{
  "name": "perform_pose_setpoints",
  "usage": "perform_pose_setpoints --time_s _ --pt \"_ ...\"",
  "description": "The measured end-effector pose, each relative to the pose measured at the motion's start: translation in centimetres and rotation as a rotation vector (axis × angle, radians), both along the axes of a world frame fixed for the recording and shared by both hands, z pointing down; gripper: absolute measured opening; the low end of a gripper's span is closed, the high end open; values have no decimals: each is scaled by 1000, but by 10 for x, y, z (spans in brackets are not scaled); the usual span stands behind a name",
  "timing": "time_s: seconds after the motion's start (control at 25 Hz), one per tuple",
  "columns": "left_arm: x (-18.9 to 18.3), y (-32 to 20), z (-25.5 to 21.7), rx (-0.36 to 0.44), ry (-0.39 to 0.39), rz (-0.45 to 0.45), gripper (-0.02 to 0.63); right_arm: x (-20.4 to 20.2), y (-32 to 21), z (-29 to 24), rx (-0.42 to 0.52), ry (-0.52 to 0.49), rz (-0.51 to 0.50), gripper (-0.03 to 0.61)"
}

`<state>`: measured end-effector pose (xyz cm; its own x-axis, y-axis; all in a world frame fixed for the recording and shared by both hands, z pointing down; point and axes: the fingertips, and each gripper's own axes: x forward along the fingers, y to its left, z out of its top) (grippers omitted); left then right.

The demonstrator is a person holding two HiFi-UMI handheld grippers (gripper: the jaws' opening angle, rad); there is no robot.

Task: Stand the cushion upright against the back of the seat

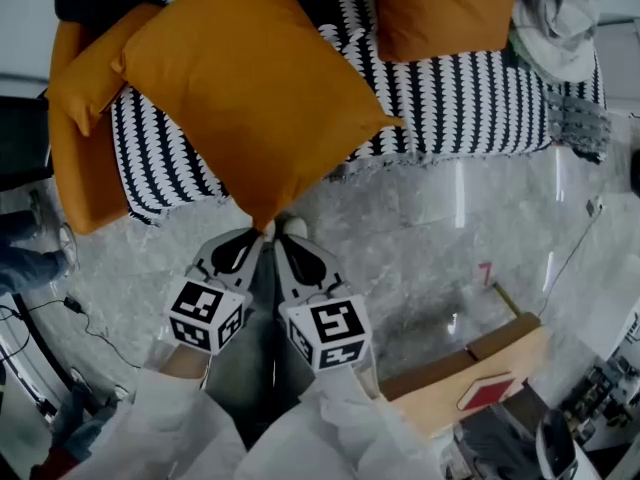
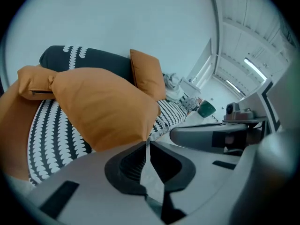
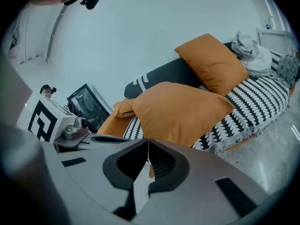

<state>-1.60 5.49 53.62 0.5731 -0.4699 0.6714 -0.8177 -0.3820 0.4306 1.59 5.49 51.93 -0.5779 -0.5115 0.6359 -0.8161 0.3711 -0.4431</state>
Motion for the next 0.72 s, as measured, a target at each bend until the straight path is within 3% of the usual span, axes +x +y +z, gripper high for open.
perform_pose_setpoints --time_s 0.08,0.2,0.36,0.56,0.72 --pt "-1 -1 7 -6 -26 -5 27 2 -1 3 -7 -2 11 14" --pt "-6 0 23 -35 -57 -9 123 -1 1 14 -28 -6 23 14" --pt "3 4 39 -61 -84 -16 179 10 4 22 -34 -2 41 14" --pt "18 13 60 -93 -119 -12 196 31 2 29 -31 1 81 14" --pt "5 16 78 -145 -134 -56 195 30 4 37 -55 0 81 14"
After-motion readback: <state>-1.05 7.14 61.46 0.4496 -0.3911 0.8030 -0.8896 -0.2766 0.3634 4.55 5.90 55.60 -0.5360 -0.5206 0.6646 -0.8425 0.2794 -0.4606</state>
